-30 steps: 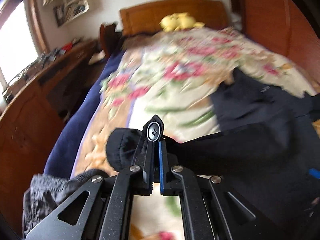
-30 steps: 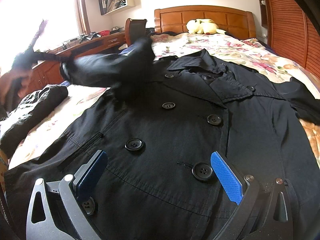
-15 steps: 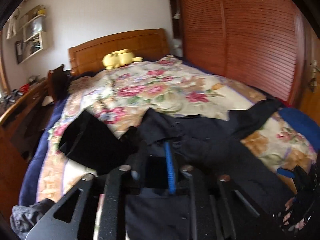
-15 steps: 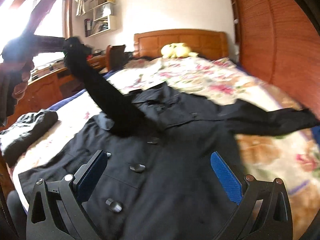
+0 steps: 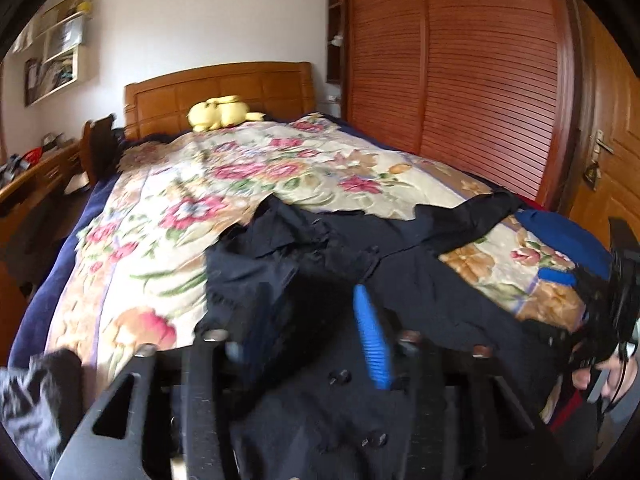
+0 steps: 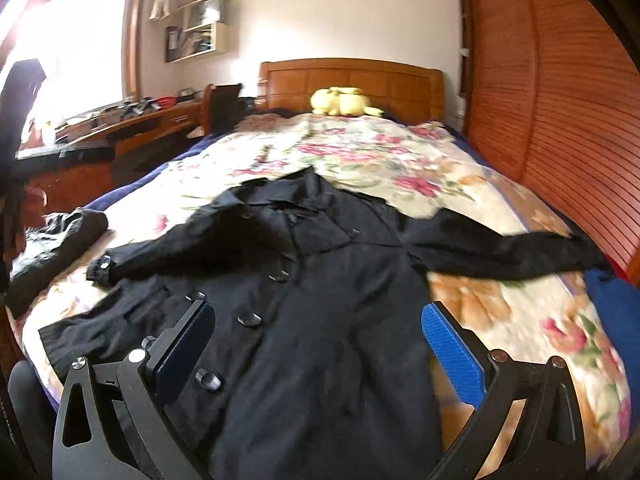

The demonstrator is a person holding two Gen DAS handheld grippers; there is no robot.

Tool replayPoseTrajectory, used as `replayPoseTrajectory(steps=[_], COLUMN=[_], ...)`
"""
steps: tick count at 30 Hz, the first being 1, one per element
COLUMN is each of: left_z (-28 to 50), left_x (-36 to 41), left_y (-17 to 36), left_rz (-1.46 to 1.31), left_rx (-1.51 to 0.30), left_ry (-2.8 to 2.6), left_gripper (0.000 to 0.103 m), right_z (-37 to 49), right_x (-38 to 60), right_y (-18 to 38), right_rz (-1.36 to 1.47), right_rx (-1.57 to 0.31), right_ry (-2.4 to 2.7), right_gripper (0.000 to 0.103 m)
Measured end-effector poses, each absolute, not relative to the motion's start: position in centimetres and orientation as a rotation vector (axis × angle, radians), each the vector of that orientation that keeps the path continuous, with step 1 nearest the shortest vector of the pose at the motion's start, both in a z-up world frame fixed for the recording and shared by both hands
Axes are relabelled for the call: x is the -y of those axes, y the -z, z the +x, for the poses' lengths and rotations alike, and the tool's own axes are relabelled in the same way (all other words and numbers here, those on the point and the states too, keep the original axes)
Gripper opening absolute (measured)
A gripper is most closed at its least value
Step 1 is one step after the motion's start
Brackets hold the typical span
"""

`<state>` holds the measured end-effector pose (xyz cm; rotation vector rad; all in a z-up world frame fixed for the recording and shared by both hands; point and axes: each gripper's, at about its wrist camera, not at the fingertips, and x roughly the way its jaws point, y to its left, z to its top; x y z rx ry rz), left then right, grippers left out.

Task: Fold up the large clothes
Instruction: 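Open the left tool to release the sleeve onto the coat, then move the right tool to the other sleeve cuff and close on it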

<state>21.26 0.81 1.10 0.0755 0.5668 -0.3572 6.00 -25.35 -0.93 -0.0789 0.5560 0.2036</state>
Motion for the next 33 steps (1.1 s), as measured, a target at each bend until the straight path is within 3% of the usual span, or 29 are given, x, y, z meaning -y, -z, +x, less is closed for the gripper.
replayPoseTrajectory(steps=[2, 4, 9, 28, 31, 33], left_z=[20.8, 20.2, 18.8, 15.2, 15.2, 15.4], left_x=[-2.4, -4.0, -7.9, -19.1, -19.9, -20.1], left_y=[0.2, 1.6, 4.3, 7.8, 8.1, 8.3], left_rz=[0.063, 0.057, 0.026, -0.084, -0.103, -0.106], left_rx=[-0.569, -0.57, -0.571, -0.554, -0.559, -0.566], left_ry=[0.322, 0.292, 0.19, 0.014, 0.014, 0.012], left_gripper=[0.056, 0.067, 0.072, 0.073, 0.073, 0.073], right_z=[8.0, 9.6, 13.8, 24.6, 26.1, 27.0], right_x=[23.9, 22.0, 16.1, -1.7, -3.7, -4.5], right_y=[1.1, 1.3, 2.6, 9.1, 10.9, 11.8], right_rz=[-0.079, -0.089, -0.117, -0.311, -0.378, -0.44], right_rx=[-0.566, -0.565, -0.566, -0.752, -0.823, -0.856], right_ry=[-0.248, -0.297, -0.412, -0.762, -0.762, -0.738], right_gripper=[0.103, 0.103, 0.103, 0.098, 0.094, 0.085])
